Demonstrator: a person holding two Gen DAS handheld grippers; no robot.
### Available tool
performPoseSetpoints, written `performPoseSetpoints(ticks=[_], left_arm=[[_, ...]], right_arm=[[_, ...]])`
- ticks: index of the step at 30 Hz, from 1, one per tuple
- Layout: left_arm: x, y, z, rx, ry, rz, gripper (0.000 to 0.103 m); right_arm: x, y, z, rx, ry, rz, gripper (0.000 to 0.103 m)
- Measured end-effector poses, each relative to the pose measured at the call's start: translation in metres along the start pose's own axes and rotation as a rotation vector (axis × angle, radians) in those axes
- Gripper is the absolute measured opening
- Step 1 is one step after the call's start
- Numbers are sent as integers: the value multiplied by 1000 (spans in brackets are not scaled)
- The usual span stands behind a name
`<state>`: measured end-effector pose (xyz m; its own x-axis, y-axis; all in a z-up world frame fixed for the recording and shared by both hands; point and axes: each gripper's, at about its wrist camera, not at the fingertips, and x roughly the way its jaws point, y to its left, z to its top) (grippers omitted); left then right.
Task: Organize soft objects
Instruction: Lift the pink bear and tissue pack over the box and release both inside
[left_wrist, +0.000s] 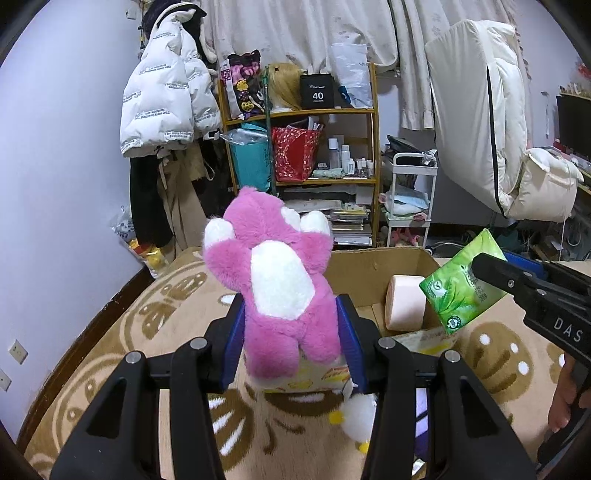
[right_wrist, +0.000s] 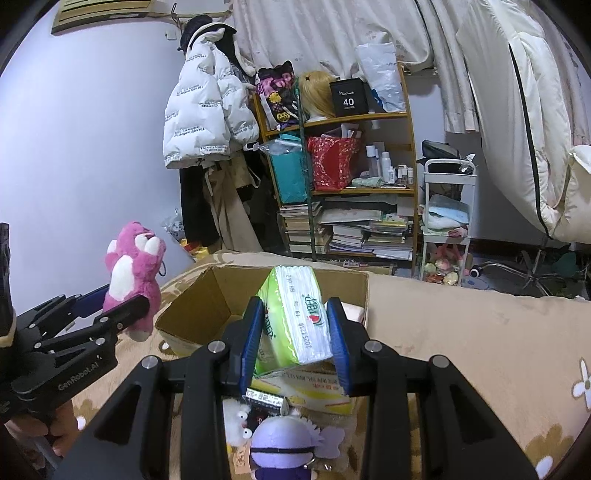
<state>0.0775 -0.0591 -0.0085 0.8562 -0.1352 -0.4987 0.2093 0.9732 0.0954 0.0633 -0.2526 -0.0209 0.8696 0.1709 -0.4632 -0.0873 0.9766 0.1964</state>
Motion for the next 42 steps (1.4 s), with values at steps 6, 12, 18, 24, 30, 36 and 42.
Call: performPoseSetpoints(ticks=[6,12,18,24,30,36,42], left_arm=[[15,0,0,4,16,-12,46],[28,0,2,0,33,-29,46],[41,2,1,-6,61,-41,46],[54,3,-3,-15,102,-48,47],[61,3,-5,-16,125,-55,47],[68,1,-10,5,167,-77,48],[64,2,-11,6,161,-48,55]], right_arm=[[7,-2,1,1,8,8,37],[25,-5,5,1,20,18,37],[41,-12,4,15,40,18,37],[47,-18,1,28,56,13,37],[50,-22,-2,38,72,10,37],[56,-22,-6,40,110,23,39],[62,-23,-14,42,153,22,41]])
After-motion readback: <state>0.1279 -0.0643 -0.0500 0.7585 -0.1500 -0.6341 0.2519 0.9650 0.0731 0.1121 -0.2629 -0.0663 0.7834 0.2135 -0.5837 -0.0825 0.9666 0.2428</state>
